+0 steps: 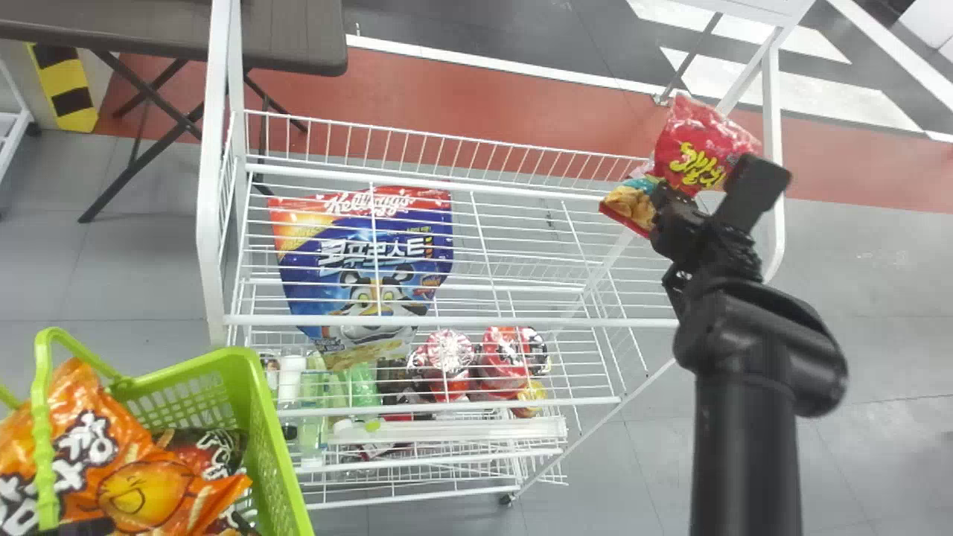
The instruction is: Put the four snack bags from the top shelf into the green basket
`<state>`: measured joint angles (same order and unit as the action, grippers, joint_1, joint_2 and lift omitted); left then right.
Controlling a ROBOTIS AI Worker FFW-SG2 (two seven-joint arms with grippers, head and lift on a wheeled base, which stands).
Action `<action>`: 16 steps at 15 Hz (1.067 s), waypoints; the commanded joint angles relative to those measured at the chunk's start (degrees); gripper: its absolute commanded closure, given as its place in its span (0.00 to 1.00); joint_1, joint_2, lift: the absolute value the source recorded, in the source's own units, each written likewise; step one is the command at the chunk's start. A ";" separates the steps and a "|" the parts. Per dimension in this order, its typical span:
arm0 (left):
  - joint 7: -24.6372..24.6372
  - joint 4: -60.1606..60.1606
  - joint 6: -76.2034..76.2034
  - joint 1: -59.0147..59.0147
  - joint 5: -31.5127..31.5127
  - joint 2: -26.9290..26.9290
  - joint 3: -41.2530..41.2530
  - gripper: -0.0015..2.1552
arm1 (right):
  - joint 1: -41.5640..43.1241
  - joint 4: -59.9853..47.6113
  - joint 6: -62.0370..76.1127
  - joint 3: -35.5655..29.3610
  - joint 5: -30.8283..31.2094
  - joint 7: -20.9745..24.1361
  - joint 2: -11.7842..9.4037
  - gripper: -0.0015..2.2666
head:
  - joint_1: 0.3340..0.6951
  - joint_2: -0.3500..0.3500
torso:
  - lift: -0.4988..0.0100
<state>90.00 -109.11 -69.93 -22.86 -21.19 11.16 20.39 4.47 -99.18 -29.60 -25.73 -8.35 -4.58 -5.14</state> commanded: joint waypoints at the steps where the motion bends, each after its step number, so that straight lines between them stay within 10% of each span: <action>1: 0.57 0.04 0.00 0.88 0.27 -0.27 0.18 1.00 | -7.63 -13.40 -6.39 1.21 -9.14 -1.22 0.13 1.00 | 1.00 0.00 | 0.98; 4: 0.57 -0.48 -0.17 2.11 0.80 -0.53 -0.09 1.00 | -16.25 -27.12 -17.29 2.00 -23.20 -3.68 0.30 1.00 | 1.00 0.01 | 0.98; 10: 0.57 -0.75 -0.17 3.70 2.38 -0.79 -0.70 1.00 | -28.29 -41.97 -39.09 8.15 -42.89 -5.26 0.30 1.00 | 1.00 0.36 | 0.98; 16: 0.57 -3.39 -1.93 3.87 3.17 -0.97 -3.34 1.00 | -23.45 -34.59 -48.93 23.53 -44.47 -6.31 0.21 1.00 | 1.00 0.82 | 0.98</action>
<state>90.00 -111.66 -71.40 -18.99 -18.09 10.24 17.60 -21.00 -137.23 -77.64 -5.18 -52.93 -10.93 -4.91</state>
